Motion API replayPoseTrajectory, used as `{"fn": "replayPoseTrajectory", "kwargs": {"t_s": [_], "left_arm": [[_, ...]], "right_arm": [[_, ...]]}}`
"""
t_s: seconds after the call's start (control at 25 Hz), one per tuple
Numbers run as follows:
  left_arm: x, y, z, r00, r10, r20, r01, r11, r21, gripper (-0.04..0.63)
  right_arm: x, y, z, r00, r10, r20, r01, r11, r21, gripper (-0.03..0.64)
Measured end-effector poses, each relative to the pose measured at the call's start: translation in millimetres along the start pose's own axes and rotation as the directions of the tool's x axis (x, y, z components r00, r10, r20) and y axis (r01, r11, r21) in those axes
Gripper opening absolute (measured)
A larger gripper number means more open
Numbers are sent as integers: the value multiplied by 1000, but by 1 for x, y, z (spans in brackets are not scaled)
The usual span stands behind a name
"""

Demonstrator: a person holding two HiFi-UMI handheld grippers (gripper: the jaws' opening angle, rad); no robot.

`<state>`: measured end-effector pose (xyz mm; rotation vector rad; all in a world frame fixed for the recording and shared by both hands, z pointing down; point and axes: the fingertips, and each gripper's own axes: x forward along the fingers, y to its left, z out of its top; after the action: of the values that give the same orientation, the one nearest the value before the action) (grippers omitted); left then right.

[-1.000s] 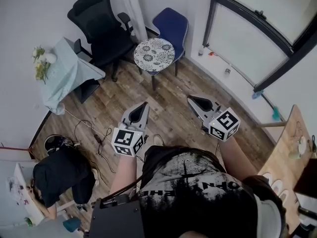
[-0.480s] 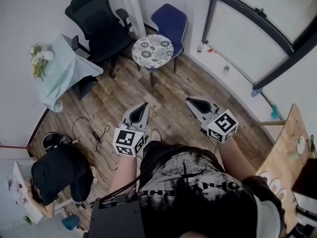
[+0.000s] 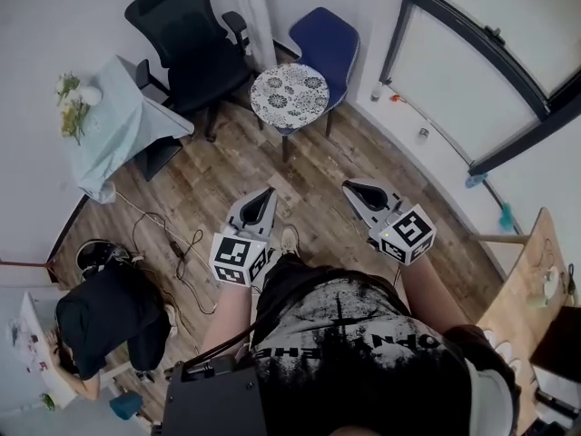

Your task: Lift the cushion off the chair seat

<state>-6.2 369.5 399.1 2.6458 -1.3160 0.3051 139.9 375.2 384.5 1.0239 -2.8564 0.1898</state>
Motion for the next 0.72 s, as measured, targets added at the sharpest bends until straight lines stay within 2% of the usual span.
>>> {"fn": "replayPoseTrajectory", "kwargs": {"t_s": [0.4,0.72], "left_arm": [[42,83,23,999,-51,-8,51,998,23,13],[66,145,28,995,-100,-19,101,995,22,13]], "right_arm": [[91,-36,38,999,-26,41,25,999,19,18],[149,-58,40,996,-84,21,83,996,16,17]]}}
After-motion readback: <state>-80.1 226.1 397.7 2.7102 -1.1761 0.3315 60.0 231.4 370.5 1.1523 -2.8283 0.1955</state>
